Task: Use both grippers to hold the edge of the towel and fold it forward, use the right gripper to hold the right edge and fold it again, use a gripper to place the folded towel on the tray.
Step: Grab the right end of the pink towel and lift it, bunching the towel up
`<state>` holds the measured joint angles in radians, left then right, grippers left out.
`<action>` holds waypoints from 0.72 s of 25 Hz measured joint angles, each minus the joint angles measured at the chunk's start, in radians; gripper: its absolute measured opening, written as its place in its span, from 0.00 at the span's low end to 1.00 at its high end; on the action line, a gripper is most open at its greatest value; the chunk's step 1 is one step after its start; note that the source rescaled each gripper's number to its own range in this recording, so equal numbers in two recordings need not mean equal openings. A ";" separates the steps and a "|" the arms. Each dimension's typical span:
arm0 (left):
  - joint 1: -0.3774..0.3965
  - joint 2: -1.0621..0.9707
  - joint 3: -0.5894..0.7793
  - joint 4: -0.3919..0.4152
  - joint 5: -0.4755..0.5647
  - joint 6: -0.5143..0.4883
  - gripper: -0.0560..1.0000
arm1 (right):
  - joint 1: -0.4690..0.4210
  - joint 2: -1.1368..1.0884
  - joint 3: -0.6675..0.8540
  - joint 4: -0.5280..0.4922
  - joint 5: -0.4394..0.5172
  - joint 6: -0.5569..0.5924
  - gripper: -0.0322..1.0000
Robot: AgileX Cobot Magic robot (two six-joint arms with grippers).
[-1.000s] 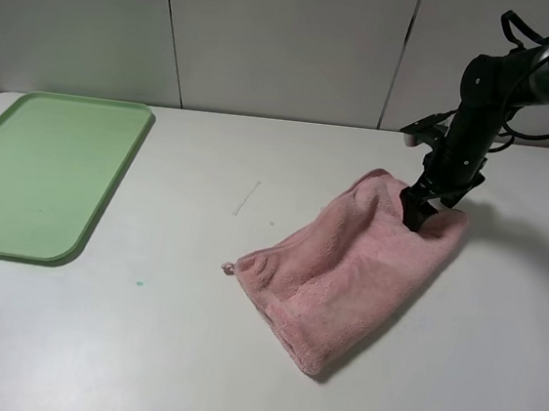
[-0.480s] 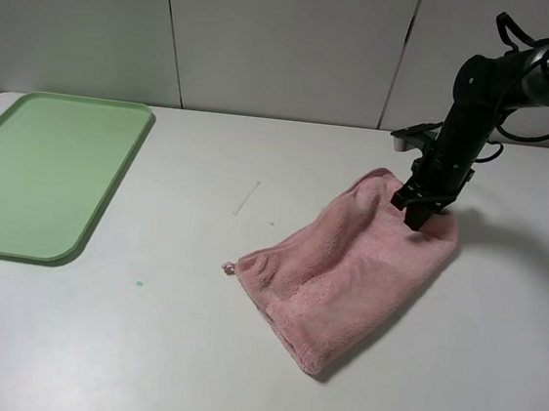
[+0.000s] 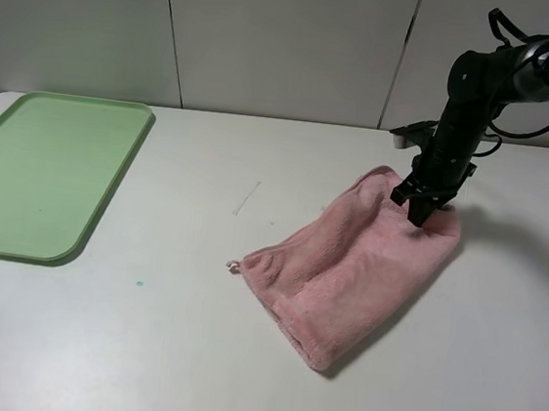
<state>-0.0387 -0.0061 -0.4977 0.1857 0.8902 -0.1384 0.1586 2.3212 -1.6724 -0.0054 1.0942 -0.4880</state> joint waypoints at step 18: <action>0.000 0.000 0.000 0.000 0.000 0.000 0.99 | -0.011 -0.019 -0.263 -0.301 0.091 0.103 0.12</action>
<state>-0.0387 -0.0061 -0.4977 0.1857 0.8902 -0.1384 0.1472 2.3025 -1.9356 -0.3064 1.1855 -0.3850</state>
